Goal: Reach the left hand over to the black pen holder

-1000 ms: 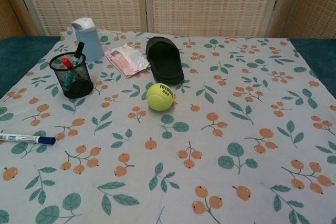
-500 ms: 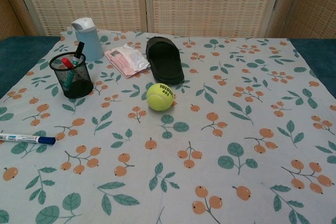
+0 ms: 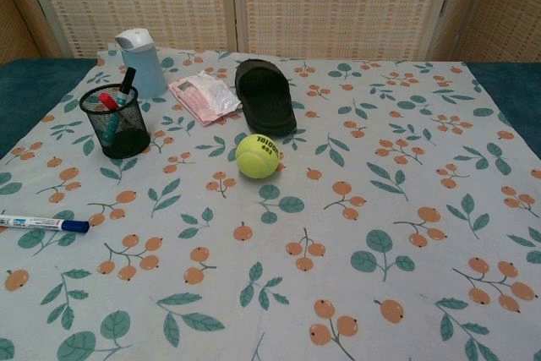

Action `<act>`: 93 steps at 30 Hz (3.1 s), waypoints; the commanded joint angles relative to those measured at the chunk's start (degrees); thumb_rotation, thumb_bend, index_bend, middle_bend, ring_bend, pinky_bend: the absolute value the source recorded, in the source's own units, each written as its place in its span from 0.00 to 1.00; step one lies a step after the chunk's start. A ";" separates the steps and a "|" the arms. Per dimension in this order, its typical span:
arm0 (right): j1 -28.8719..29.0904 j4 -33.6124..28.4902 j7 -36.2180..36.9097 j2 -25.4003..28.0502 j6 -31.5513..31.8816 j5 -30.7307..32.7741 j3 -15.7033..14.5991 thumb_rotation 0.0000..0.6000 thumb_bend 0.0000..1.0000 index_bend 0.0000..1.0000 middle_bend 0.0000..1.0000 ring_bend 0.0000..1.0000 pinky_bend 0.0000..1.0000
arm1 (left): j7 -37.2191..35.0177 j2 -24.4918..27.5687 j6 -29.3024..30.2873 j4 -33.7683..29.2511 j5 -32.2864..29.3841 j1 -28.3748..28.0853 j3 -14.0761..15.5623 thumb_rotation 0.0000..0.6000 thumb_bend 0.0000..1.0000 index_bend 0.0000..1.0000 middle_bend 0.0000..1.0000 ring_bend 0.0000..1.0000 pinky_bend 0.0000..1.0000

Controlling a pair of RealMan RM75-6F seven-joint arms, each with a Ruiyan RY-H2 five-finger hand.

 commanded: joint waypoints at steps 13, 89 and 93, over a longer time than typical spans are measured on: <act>0.15 0.34 0.61 0.07 -0.49 0.67 0.19 1.00 0.10 0.19 0.13 0.09 0.00 | 9.04 0.60 3.19 -16.62 1.81 1.54 1.66 1.00 0.37 0.22 0.16 0.03 0.20; 0.24 1.34 3.38 0.82 -0.28 0.86 0.93 1.00 0.10 0.24 0.13 0.09 0.00 | 29.47 -32.85 5.21 4.58 -3.71 2.43 2.38 1.00 0.36 0.53 0.53 0.23 0.25; 0.19 1.30 3.90 1.03 -0.32 0.71 0.92 1.00 0.10 0.24 0.13 0.09 0.00 | 25.46 -27.06 4.36 0.07 -3.58 0.36 -1.95 1.00 0.36 0.53 0.53 0.24 0.26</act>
